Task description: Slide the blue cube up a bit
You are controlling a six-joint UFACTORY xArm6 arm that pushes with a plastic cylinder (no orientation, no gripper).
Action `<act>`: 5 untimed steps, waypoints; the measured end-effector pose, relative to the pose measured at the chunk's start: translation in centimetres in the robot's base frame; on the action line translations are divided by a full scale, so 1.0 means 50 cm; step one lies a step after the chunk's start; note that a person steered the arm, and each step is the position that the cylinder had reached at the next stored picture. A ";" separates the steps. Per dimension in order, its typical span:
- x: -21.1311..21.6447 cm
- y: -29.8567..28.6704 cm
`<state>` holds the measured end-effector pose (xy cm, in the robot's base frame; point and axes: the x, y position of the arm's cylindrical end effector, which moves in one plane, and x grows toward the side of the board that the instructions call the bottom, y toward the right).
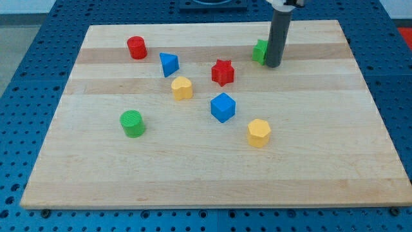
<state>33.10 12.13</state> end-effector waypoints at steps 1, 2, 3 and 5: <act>0.129 0.029; 0.283 0.070; 0.294 0.071; 0.483 0.049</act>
<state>57.27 14.57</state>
